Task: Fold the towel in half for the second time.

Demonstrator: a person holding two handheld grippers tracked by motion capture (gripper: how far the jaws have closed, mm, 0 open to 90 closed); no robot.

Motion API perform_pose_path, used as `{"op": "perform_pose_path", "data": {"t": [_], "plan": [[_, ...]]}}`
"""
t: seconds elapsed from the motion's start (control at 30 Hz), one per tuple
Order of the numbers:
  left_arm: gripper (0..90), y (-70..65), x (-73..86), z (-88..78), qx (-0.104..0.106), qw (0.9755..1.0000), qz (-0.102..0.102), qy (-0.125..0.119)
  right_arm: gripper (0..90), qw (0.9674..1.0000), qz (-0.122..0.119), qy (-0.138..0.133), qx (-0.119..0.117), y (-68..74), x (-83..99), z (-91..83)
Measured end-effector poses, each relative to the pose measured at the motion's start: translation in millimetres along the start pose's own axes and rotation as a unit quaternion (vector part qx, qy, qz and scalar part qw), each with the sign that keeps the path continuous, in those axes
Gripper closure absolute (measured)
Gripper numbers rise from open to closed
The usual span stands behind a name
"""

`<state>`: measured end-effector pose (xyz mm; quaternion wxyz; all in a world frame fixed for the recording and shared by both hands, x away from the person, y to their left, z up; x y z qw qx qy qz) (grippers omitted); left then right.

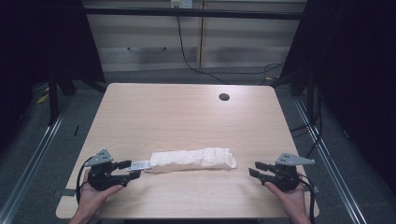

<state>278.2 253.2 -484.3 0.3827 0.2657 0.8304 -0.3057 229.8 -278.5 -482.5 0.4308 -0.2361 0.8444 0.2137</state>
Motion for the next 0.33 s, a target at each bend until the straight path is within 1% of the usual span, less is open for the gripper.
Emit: {"op": "perform_pose_path", "data": {"t": [0.07,0.1,0.13,0.17,0.23,0.33], "plan": [[35.5,5.2,2.8,-4.0,-0.01,0.9998,-0.012,-0.008,53.2,0.9997,0.014,-0.009,0.018,-4.7,5.6,-4.0],[34.8,8.6,4.3,-5.3,-0.02,0.9997,-0.014,-0.009,52.1,0.9995,0.018,-0.008,0.027,-6.9,8.0,-5.6],[34.1,12.0,5.9,-5.7,-0.029,0.9994,-0.017,-0.009,50.7,0.9992,0.021,-0.009,0.032,-9.2,10.1,-6.0],[33.3,15.2,7.2,-5.4,-0.037,0.999,-0.025,-0.006,49.1,0.9989,0.025,-0.009,0.038,-11.1,11.9,-6.0],[30.5,18.6,7.9,-4.0,-0.044,0.9984,-0.036,-0.003,45.8,0.9985,0.027,-0.002,0.048,-13.8,14.3,-3.9],[27.1,16.3,7.6,-0.1,-0.043,0.9987,-0.029,0.005,40.7,0.9974,0.015,0.021,0.068,-16.8,16.7,2.4]]}}
Point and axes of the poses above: each handheld gripper's, and its own axes: z roughly forward along the jaws, x roughly out of its underside, y roughly to its left, the point moved 2 cm from there along z, roughly forward along the jaws, and after that the axes turned 3 degrees about -z, right-handed, at the moved point
